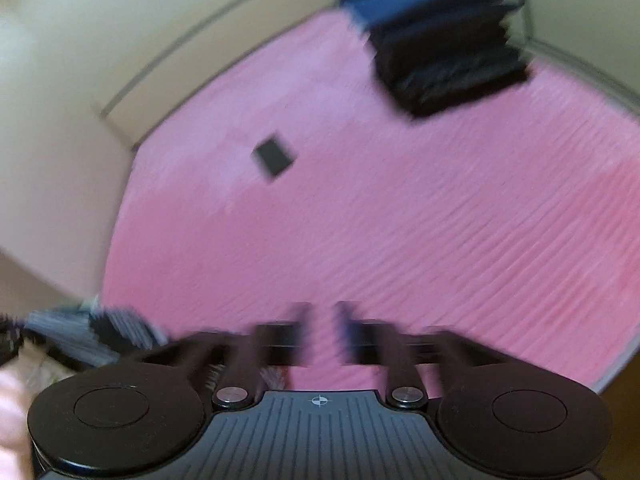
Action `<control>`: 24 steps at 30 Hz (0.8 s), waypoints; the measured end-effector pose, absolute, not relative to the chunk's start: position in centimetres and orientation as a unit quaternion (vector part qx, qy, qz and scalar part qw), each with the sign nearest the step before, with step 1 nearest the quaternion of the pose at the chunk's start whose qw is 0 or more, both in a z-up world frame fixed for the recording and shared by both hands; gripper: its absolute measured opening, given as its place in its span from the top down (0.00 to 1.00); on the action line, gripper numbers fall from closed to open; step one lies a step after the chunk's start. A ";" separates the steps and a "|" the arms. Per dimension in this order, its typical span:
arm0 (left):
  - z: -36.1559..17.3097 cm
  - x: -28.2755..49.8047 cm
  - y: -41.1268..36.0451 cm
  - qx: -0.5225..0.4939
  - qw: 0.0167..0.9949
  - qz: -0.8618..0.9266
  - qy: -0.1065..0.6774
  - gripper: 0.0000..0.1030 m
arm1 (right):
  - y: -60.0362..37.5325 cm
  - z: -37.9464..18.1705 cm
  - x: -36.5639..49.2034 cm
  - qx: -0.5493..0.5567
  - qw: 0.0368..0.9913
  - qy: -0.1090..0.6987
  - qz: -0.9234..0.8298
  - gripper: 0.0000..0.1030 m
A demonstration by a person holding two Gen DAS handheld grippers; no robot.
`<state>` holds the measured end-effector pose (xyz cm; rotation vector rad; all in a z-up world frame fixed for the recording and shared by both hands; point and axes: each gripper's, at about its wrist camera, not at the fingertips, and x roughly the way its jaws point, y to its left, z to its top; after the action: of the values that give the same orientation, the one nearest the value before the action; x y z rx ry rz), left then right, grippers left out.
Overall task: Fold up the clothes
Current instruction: 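Carry the striped sweater with both grippers over to the pink bed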
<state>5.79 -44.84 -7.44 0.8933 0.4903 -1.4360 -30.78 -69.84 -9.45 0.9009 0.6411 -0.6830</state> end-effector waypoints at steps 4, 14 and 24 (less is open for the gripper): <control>-6.3 5.7 -44.2 0.393 0.653 -0.608 0.223 0.94 | -67.0 -16.0 -26.3 0.460 0.792 0.323 -0.237 0.06; -3.6 4.8 -41.1 0.369 0.700 -0.558 0.252 0.94 | -64.2 -28.0 -15.9 0.478 0.771 0.403 -0.124 0.36; 0.2 3.1 -35.9 0.317 0.747 -0.542 0.218 0.95 | -66.9 -15.7 -27.2 0.411 0.821 0.333 -0.217 0.90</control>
<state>3.14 -35.91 0.24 0.6937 0.4765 -1.1865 -27.21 -66.87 -15.74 0.8745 0.7079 -0.4624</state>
